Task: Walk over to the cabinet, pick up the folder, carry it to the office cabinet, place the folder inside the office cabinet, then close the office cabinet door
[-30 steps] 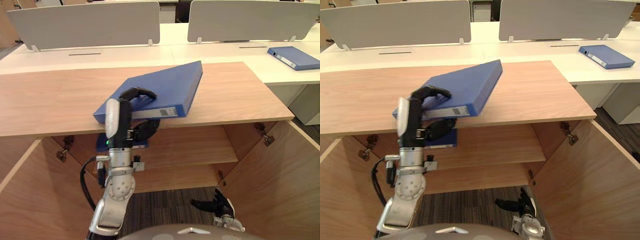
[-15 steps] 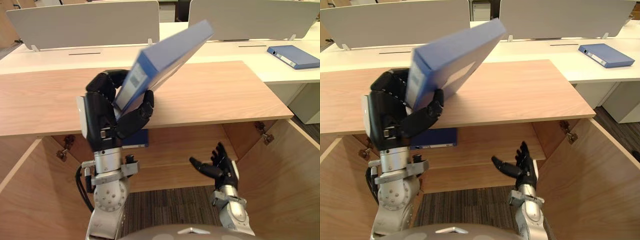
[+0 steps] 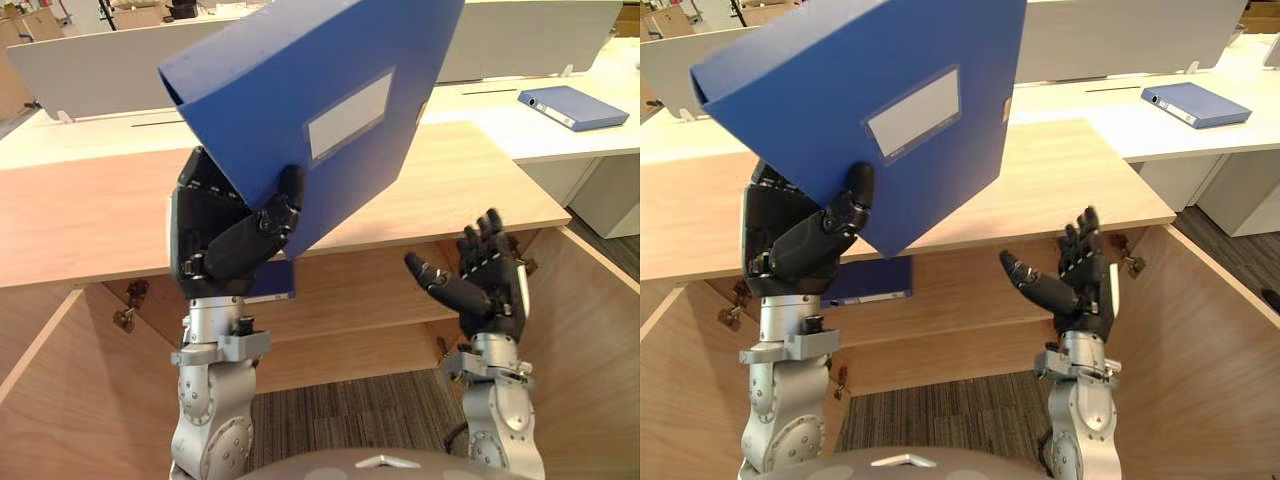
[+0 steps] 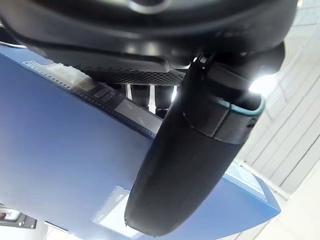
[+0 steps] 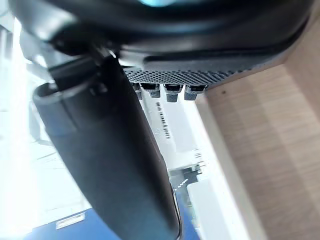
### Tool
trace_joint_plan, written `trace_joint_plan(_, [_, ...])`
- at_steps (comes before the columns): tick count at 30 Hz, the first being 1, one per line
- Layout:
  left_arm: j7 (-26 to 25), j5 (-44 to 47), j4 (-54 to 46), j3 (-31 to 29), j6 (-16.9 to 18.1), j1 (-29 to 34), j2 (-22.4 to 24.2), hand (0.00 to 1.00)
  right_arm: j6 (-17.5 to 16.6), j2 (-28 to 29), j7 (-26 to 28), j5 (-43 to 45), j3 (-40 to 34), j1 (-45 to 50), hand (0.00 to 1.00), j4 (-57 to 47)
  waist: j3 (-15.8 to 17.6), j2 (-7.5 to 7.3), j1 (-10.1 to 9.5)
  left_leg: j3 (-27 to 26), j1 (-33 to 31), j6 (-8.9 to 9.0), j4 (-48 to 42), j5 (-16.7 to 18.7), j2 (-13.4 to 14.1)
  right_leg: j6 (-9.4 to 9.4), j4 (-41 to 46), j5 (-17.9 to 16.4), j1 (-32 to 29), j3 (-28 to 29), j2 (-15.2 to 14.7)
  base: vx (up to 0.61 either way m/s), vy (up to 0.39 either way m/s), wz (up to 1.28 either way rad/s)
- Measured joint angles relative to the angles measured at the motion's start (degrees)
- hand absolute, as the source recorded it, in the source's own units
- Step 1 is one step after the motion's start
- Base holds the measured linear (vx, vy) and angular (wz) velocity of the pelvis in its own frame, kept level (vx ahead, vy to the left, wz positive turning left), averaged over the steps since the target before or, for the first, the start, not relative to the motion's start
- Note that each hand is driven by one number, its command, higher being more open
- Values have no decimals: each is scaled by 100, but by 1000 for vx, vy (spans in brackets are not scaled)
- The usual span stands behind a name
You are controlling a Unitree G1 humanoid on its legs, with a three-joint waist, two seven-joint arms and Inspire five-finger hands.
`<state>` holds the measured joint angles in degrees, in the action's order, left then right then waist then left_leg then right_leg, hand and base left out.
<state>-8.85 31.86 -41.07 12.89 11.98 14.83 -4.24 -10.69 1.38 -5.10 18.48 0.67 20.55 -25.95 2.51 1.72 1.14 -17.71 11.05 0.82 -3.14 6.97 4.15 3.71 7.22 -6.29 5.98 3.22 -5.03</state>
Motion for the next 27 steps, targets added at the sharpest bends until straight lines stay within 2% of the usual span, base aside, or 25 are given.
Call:
trace_joint_plan(3, [330, 537, 2, -82, 0, 0, -4, 0, -137, -216, 112, 195, -33, -446, 100, -62, 0, -1, 30, -26, 2, -6, -35, 12, -12, 27, -3, 20, -4, 41, -13, -36, 1, -6])
trace_joint_plan(9, [925, 1201, 40, -265, -4, 0, -194, 0, -168, -692, 303, 195, -175, -1237, 100, -83, 13, 15, 25, -24, -6, -8, -64, 11, -15, 50, -36, 47, 7, 48, -16, -5, 0, 0])
trace_joint_plan(13, [1322, 1659, 222, -321, -20, 1, -254, 0, -189, -1211, 487, 201, -176, -1705, 100, -83, 15, 19, 4, 11, -39, -14, -64, 7, -15, 49, -52, 58, 19, 17, -17, 9, -14, 3])
trace_joint_plan(21, [1828, 2010, 578, -490, -247, 11, -651, 0, -194, -1878, 857, 426, -203, -2003, 100, -62, 26, 3, -44, 105, -89, -18, -58, 4, -20, 44, -64, 64, 31, -85, -33, 9, -16, 7])
trace_joint_plan(27, [2325, 2247, 780, -658, -408, 22, -973, 0, -187, -2356, 1137, 606, -220, -2222, 100, 471, 42, -21, -51, 116, -100, -30, -48, -3, -55, 56, -84, 86, 36, -105, -74, 0, 0, 0])
